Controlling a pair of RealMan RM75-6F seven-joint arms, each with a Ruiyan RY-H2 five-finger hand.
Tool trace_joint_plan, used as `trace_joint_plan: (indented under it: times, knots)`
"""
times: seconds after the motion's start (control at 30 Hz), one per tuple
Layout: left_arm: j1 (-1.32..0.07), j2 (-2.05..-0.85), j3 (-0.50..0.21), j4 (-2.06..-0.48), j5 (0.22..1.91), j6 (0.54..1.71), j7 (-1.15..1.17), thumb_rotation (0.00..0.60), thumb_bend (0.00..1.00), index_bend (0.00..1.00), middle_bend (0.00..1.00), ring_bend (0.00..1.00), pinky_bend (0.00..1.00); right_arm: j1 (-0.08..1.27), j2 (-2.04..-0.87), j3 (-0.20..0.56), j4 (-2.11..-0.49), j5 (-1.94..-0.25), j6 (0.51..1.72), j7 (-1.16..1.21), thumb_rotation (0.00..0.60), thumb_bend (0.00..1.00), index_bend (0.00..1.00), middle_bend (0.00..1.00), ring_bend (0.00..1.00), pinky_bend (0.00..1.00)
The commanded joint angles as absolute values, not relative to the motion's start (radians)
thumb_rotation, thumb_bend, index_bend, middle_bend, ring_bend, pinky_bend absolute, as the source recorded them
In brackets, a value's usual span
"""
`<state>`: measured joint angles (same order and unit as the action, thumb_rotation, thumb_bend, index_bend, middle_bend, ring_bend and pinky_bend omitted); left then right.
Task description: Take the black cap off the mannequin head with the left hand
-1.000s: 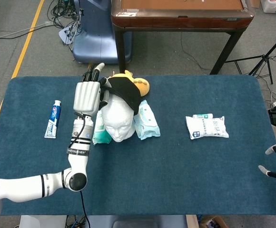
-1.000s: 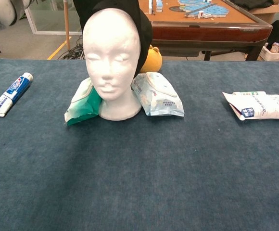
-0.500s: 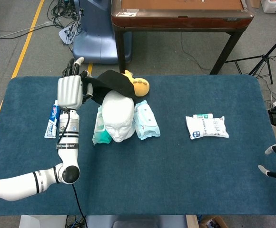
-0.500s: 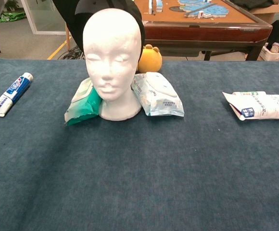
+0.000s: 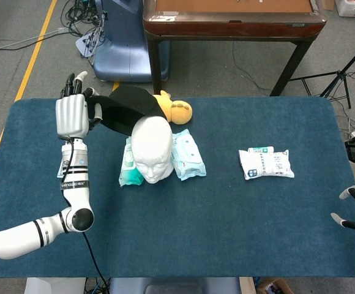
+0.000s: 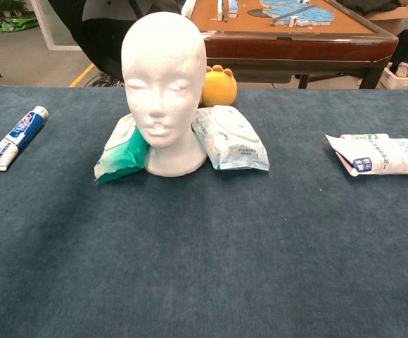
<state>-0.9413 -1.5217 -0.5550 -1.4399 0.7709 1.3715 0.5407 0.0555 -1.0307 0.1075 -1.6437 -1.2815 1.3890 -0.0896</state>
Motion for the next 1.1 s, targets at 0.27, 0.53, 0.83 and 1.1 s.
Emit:
trace_joint_plan:
  times: [0.27, 0.53, 0.83, 1.1]
  knots:
    - [-0.935, -1.539, -0.521, -1.363, 0.814, 1.374, 0.528, 0.600, 0.47, 0.72, 0.14, 0.04, 0.17, 0.056, -1.031, 0.108, -1.644, -1.281, 1.390, -0.089, 0.600, 0.07, 0.48, 0.39, 0.30, 0.37]
    - [-0.924, -1.552, -0.501, -1.307, 0.850, 1.376, 0.508, 0.600, 0.47, 0.72, 0.14, 0.04, 0.17, 0.057, -1.032, 0.107, -1.644, -1.279, 1.388, -0.095, 0.600, 0.07, 0.48, 0.39, 0.30, 0.37]
    - [-0.859, -1.538, -0.428, -1.336, 0.988, 1.420, 0.409, 0.600, 0.47, 0.73, 0.16, 0.04, 0.17, 0.058, -1.034, 0.107, -1.644, -1.277, 1.387, -0.100, 0.600, 0.07, 0.48, 0.39, 0.30, 0.37]
    - [-0.847, -1.567, -0.408, -1.263, 1.048, 1.413, 0.352, 0.600, 0.47, 0.73, 0.17, 0.04, 0.17, 0.063, -1.042, 0.104, -1.646, -1.276, 1.383, -0.121, 0.600, 0.07, 0.48, 0.39, 0.30, 0.37]
